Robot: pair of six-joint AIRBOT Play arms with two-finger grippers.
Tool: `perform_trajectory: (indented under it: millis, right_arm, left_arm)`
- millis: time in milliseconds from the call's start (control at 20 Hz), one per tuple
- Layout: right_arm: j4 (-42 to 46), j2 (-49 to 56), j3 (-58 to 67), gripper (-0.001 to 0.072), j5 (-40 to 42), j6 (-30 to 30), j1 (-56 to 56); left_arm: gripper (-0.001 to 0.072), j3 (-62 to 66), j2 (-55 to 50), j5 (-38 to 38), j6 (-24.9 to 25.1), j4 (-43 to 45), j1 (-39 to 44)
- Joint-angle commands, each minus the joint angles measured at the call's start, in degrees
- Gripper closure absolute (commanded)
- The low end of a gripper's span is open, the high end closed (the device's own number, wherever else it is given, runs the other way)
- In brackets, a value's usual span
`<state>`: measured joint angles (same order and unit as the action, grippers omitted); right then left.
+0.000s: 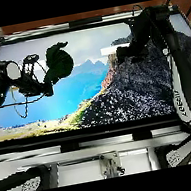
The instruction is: Fold the shirts.
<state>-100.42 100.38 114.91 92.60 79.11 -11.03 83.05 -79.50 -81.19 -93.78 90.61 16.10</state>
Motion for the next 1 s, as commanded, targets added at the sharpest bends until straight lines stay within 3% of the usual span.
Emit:
perform_trajectory:
  millis: [0, 950]
  right_arm:
    - [0.0, 0.0, 0.1, 0.0058, 0.0, 0.0, 0.0]
    - [-0.2, 0.0, 0.1, 0.0059, -1.7, -0.9, 0.0]
  left_arm:
    - [-0.0007, 0.0, 0.0, 0.0, 0.0, 0.0, 0.0]
    - [-0.0007, 0.0, 0.0, 0.0, 0.0, 0.0, 0.0]
